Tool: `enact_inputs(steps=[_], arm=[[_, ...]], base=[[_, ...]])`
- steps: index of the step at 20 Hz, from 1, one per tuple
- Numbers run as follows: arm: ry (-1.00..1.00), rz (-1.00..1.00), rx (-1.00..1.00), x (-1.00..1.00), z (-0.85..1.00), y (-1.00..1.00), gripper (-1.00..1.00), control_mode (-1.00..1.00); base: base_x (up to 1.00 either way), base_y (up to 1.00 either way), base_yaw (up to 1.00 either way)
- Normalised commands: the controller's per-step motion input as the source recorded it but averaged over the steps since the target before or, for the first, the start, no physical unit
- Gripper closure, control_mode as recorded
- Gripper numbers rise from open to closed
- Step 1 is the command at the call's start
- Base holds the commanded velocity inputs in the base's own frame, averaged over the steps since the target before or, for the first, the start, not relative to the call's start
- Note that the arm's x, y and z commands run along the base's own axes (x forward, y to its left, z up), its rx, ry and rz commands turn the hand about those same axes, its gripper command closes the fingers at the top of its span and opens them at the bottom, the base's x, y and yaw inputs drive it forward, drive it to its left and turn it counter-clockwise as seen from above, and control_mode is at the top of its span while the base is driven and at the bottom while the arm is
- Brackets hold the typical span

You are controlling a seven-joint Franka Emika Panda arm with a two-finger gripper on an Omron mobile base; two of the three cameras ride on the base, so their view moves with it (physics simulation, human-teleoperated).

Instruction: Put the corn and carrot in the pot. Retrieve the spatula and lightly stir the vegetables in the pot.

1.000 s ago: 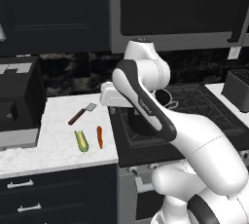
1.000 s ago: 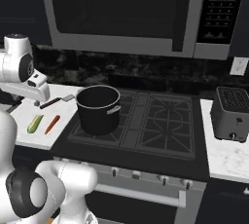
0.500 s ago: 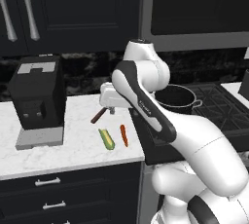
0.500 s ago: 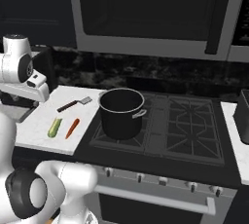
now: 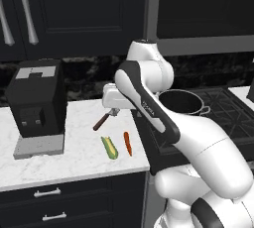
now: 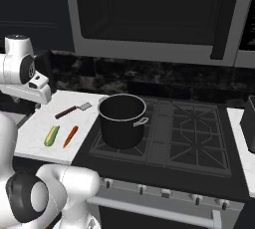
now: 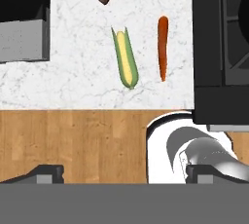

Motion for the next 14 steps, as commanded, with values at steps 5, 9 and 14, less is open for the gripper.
enact_inputs(steps=[5,9,14], arm=[[0.00,0.00,0.00,0.00,0.00,0.00,-1.00,1.00],[0.03,0.00,-0.01,0.11,-0.46,-0.68,-1.00,-1.00],[0.00,-0.01,-0.09,0.46,-1.00,-0.50,-1.00,-1.00]], base=[[-0.02,-0.04,0.00],[0.00,0.00,0.00],[0.00,0.00,0.00]])
